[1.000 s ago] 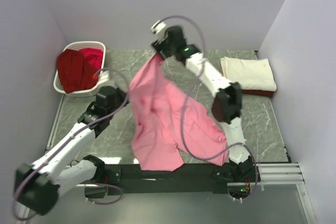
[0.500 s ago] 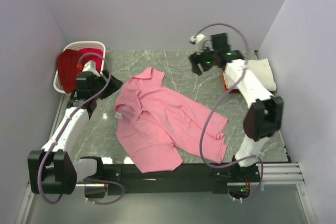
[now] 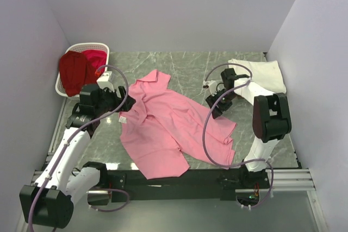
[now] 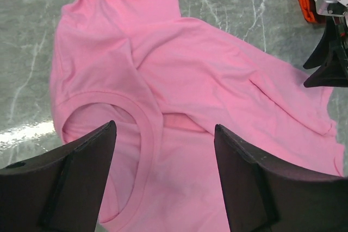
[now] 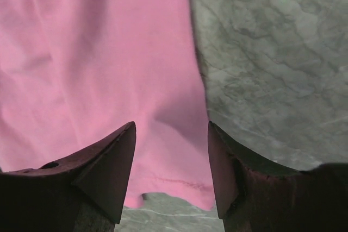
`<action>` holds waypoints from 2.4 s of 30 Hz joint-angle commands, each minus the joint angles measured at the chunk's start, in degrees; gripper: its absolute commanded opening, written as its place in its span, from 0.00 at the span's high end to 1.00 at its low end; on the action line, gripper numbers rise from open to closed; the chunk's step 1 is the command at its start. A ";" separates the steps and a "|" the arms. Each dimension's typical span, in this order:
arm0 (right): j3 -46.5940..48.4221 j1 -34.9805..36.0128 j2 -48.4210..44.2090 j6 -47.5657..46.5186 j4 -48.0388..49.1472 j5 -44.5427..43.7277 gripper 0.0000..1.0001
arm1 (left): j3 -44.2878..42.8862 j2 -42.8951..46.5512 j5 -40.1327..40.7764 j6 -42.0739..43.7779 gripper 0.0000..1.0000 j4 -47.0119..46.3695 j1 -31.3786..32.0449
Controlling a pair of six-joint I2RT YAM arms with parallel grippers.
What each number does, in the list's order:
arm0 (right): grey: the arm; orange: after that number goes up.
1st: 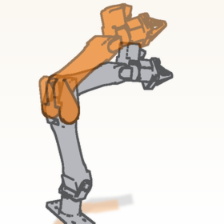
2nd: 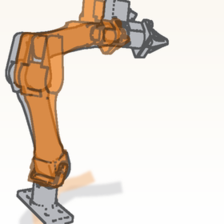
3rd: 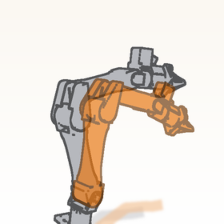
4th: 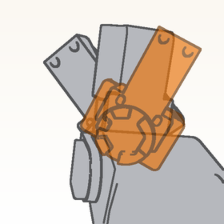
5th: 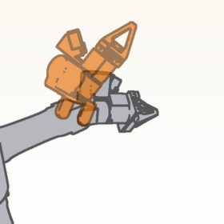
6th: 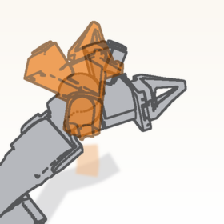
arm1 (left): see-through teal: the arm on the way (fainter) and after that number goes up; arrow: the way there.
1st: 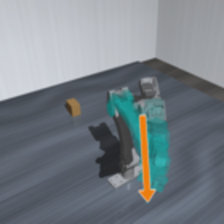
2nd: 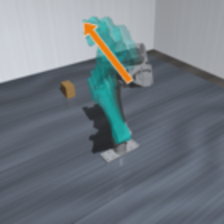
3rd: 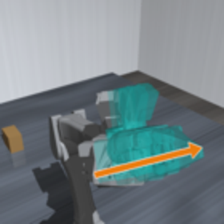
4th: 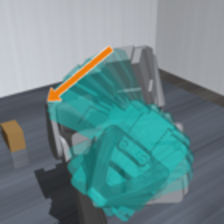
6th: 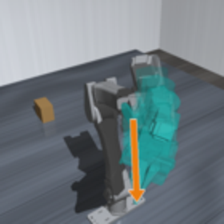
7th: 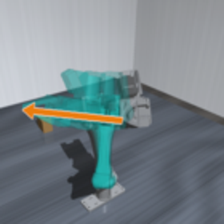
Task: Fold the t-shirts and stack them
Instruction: Flatten the tshirt out
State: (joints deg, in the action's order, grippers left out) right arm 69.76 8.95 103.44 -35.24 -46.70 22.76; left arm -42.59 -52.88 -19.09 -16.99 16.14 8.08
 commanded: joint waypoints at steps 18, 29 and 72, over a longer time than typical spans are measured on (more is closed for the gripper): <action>4.32 0.28 4.66 1.14 0.82 -7.47 1.00 | 0.93 4.45 -4.64 3.46 0.23 -2.69 -0.08; 38.83 1.07 19.41 6.14 1.33 -14.39 1.00 | 1.37 5.60 -4.99 4.25 0.23 -3.57 -0.08; 0.69 -3.86 -7.74 -22.33 -3.46 -3.09 1.00 | 0.32 -7.93 12.85 6.97 0.24 -0.68 44.13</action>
State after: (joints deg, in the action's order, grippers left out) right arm 61.93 4.62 95.88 -58.96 -44.16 14.39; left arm -40.21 -61.01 -7.42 -10.35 16.97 52.01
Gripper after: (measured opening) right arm 0.021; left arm 0.757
